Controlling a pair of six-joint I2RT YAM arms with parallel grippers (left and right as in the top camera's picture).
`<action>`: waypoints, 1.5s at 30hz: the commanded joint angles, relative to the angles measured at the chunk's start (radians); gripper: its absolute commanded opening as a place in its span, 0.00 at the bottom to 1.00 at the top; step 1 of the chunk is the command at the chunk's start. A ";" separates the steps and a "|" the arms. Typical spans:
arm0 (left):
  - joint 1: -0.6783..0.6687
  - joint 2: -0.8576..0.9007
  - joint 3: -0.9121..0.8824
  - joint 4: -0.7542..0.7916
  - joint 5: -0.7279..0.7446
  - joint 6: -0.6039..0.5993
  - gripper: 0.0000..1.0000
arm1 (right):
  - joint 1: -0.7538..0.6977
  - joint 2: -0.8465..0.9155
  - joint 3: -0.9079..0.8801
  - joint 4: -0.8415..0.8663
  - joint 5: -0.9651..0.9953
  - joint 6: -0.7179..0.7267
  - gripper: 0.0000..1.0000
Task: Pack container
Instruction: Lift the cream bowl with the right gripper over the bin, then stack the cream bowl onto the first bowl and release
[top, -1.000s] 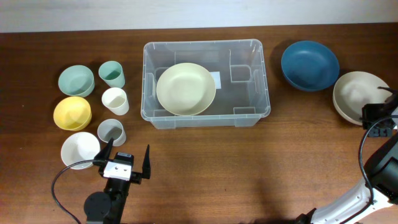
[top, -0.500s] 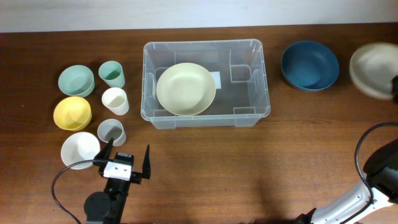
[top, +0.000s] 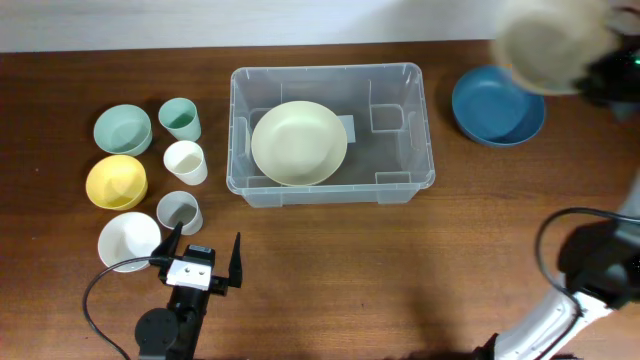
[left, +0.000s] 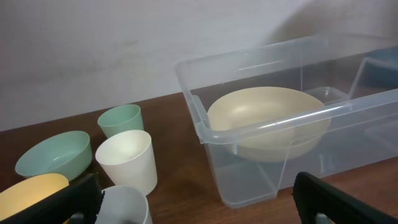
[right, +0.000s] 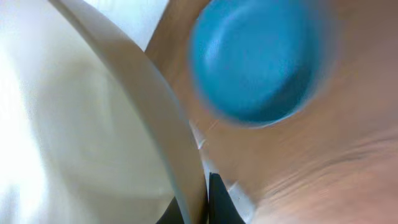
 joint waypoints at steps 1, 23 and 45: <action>0.006 -0.008 -0.002 -0.006 -0.007 0.017 1.00 | 0.185 -0.015 0.019 0.021 -0.054 -0.066 0.04; 0.006 -0.008 -0.002 -0.006 -0.007 0.017 1.00 | 0.754 0.187 0.011 0.117 0.206 0.027 0.04; 0.006 -0.008 -0.002 -0.006 -0.007 0.017 1.00 | 0.752 0.245 -0.191 0.222 0.173 0.063 0.04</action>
